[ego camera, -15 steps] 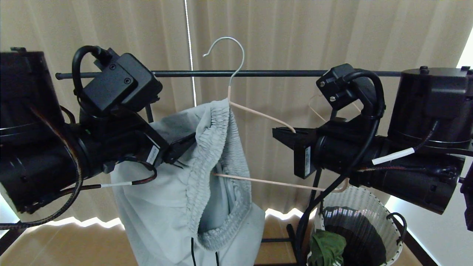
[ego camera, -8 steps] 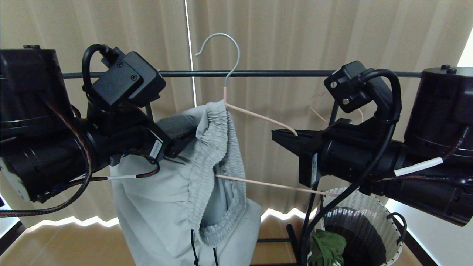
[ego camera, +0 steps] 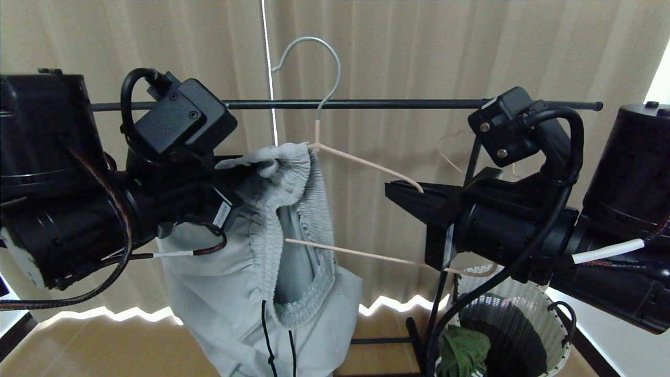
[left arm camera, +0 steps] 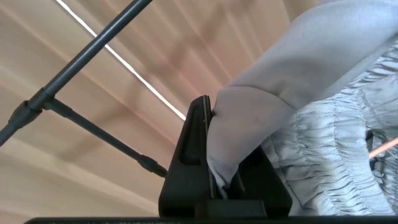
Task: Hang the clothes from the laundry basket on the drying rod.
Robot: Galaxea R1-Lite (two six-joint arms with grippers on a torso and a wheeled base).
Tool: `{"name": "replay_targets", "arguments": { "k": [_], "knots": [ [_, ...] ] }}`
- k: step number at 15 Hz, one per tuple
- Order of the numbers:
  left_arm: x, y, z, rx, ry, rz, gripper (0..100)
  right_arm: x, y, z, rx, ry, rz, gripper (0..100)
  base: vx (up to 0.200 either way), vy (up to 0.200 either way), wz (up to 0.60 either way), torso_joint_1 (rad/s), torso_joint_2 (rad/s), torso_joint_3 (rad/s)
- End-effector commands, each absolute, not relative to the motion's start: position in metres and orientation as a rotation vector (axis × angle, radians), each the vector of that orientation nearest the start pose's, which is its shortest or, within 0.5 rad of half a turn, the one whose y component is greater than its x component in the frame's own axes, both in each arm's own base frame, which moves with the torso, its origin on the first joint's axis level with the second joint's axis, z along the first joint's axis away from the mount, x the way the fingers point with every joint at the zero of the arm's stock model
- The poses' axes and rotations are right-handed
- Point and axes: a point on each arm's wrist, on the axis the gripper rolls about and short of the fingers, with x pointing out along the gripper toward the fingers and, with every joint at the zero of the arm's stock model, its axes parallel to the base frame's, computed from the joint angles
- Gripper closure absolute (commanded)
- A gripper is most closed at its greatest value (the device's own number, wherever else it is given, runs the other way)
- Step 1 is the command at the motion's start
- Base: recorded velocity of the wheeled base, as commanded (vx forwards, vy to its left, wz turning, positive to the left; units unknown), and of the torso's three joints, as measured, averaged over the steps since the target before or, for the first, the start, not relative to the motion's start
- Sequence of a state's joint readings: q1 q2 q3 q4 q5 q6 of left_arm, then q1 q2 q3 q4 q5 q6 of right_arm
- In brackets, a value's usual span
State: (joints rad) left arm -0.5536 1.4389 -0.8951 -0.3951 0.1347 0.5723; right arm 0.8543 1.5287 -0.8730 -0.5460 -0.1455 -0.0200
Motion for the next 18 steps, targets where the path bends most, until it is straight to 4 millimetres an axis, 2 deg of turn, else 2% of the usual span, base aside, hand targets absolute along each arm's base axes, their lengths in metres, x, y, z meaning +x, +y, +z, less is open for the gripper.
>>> {"name": "replay_targets", "arguments": {
  "k": [1, 6, 7, 9, 12, 14, 18],
  "knots": [
    [0.214, -0.129, 0.256, 0.613, 0.018, -0.448, 100, 0.182, 0.204, 0.242, -0.073, 0.092, 0.711, 100, 0.000, 0.000, 0.00, 0.000, 0.00, 0.000],
    [0.210, -0.127, 0.246, 0.614, 0.019, -0.443, 100, 0.183, 0.203, 0.240, -0.080, 0.099, 0.709, 100, 0.000, 0.000, 0.00, 0.000, 0.00, 0.000],
    [0.211, -0.126, 0.244, 0.612, 0.022, -0.439, 100, 0.184, 0.204, 0.239, -0.082, 0.102, 0.708, 0, 0.000, 0.000, 0.00, 0.000, 0.00, 0.000],
    [0.214, -0.122, 0.241, 0.618, 0.050, -0.386, 100, 0.184, 0.204, 0.239, -0.087, 0.099, 0.708, 0, 0.000, 0.000, 0.00, 0.000, 0.00, 0.000],
    [0.223, -0.111, 0.238, 0.623, 0.112, -0.208, 100, 0.185, 0.205, 0.237, -0.090, 0.104, 0.708, 0, 0.000, 0.000, 0.00, 0.000, 0.00, 0.000],
    [0.229, -0.106, 0.234, 0.536, 0.163, -0.069, 100, 0.186, 0.207, 0.231, -0.097, 0.123, 0.708, 0, 0.000, 0.000, 0.00, 0.000, 0.00, 0.000],
    [0.229, -0.118, 0.239, 0.289, 0.146, -0.085, 100, 0.194, 0.219, 0.219, -0.101, 0.130, 0.714, 0, 0.000, 0.000, 0.00, 0.000, 0.00, 0.000]
  ]
}}
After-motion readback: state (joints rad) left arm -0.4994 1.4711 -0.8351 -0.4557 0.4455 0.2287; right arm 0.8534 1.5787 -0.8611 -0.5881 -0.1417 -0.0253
